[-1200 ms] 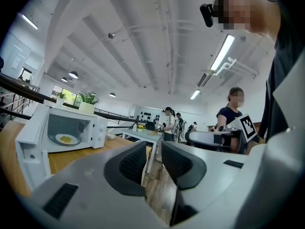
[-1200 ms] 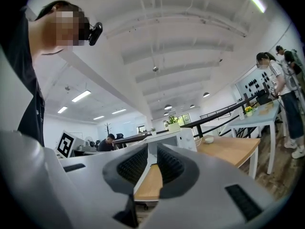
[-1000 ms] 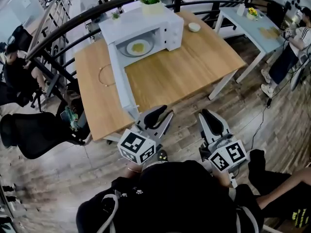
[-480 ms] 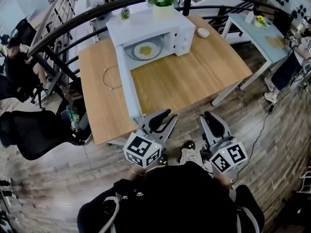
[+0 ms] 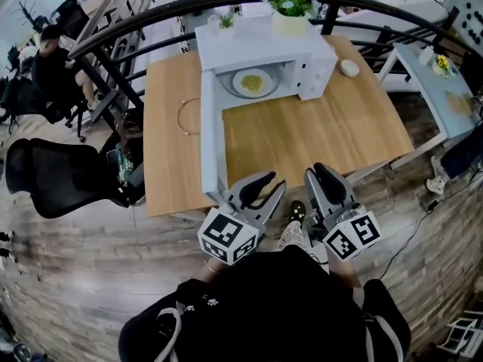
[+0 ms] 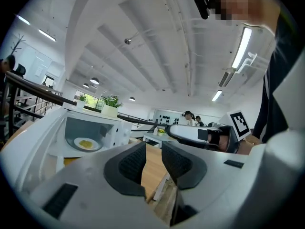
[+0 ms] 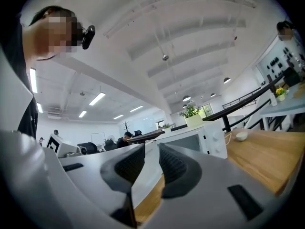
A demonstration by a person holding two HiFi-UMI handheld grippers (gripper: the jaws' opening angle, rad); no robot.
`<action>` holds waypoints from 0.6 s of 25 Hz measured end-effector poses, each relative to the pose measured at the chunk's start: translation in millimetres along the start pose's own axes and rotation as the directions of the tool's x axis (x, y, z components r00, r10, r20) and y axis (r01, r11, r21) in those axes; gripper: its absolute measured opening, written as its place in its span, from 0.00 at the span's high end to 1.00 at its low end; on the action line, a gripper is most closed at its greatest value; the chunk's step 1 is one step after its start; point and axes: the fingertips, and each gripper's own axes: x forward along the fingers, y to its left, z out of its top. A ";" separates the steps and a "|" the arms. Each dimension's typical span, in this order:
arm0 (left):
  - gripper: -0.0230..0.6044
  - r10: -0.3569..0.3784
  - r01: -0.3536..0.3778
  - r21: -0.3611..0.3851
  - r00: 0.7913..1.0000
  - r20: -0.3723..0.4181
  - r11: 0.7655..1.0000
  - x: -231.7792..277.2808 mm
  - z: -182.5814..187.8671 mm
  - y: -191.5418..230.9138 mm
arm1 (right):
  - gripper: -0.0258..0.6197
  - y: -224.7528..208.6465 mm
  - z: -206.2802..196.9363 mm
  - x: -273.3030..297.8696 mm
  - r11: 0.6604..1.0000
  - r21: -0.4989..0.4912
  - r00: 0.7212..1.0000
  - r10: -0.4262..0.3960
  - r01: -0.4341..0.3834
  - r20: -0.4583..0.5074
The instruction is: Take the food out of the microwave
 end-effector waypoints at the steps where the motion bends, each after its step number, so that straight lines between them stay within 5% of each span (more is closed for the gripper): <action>1: 0.83 0.022 -0.022 -0.003 1.000 0.003 1.000 7.4 1.1 5.5 | 0.83 -6.7 2.1 7.9 1.000 0.003 1.000 0.024 -0.024 -0.003; 15: 0.83 0.276 -0.277 -0.033 0.961 -0.025 0.960 109.5 0.3 77.0 | 0.82 -127.2 14.2 76.9 0.977 0.080 0.978 0.204 -0.200 -0.045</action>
